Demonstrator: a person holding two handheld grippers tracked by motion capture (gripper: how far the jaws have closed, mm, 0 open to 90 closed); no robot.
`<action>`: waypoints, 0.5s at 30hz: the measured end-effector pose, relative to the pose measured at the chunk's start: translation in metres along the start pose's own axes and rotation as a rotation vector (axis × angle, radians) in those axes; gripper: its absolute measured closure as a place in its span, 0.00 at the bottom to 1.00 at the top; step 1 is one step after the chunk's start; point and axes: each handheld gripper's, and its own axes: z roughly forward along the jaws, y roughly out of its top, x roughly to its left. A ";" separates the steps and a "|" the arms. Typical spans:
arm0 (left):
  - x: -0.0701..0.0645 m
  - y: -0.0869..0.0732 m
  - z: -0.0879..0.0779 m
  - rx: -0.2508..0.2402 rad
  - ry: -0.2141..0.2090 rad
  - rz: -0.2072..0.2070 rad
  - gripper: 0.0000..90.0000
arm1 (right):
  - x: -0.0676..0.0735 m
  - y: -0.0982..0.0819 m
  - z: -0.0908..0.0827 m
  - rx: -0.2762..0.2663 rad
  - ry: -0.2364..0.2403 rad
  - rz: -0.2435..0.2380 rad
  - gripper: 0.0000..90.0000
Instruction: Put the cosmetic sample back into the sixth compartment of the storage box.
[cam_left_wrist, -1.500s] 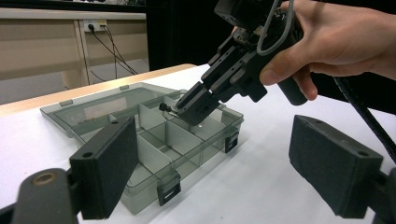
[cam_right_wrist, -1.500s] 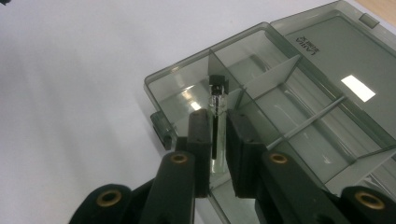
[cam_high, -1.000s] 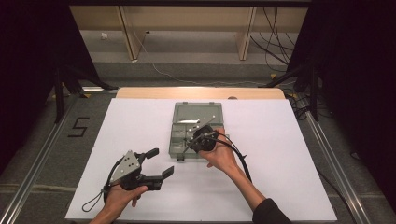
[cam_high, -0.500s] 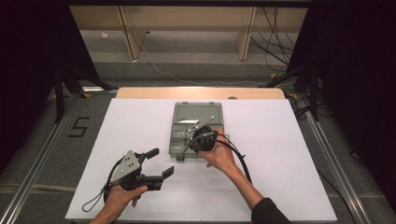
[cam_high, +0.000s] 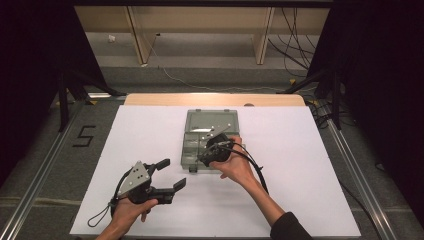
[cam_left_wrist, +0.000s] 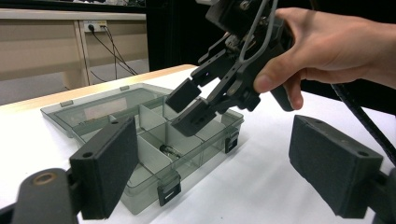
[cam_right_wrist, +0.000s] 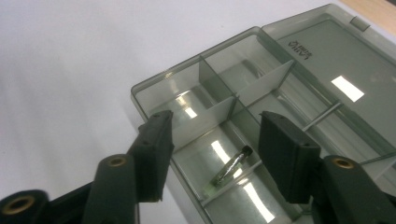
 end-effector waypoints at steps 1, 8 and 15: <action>0.000 0.000 0.000 0.000 0.000 0.000 0.17 | 0.000 0.000 -0.001 -0.010 -0.004 -0.007 0.49; -0.001 0.000 0.000 0.001 0.001 -0.002 0.17 | 0.000 0.001 -0.017 -0.059 0.007 -0.025 0.42; -0.001 0.000 0.000 0.004 0.004 0.000 0.17 | 0.000 -0.001 -0.031 -0.105 0.000 -0.019 0.36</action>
